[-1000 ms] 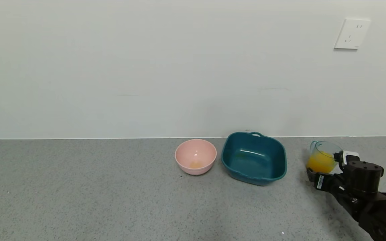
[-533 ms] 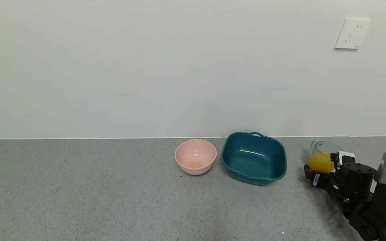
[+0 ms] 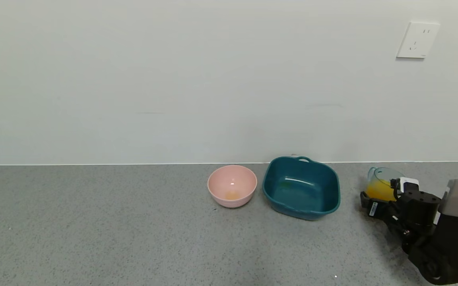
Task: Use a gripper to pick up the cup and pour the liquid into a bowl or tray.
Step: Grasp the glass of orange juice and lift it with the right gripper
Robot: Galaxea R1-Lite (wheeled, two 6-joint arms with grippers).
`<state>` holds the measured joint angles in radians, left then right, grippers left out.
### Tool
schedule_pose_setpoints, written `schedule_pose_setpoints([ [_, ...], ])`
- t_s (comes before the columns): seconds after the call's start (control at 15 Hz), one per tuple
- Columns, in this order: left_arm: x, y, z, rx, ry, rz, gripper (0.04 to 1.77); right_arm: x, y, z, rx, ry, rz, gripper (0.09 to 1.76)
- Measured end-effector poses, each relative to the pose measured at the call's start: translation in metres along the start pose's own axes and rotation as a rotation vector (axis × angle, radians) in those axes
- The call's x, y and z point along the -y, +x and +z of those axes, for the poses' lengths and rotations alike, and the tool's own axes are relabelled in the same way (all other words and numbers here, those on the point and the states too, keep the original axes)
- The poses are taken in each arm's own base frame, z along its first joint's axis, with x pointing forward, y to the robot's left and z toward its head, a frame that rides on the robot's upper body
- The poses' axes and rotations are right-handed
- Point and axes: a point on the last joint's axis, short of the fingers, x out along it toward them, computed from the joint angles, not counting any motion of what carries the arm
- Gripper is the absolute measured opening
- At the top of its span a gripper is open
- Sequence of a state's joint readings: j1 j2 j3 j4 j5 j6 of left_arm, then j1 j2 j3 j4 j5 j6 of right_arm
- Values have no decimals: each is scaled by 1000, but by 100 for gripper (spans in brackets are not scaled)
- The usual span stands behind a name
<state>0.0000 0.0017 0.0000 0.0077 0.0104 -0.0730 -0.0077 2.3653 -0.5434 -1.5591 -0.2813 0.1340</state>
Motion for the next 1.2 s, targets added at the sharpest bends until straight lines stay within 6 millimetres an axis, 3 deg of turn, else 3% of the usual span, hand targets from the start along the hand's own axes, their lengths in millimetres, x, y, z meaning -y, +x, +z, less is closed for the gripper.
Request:
schedule_pose_setpoints([
  [1.2,0,0,0,0,0,0,172,5,20,2,41,3,-13,171],
])
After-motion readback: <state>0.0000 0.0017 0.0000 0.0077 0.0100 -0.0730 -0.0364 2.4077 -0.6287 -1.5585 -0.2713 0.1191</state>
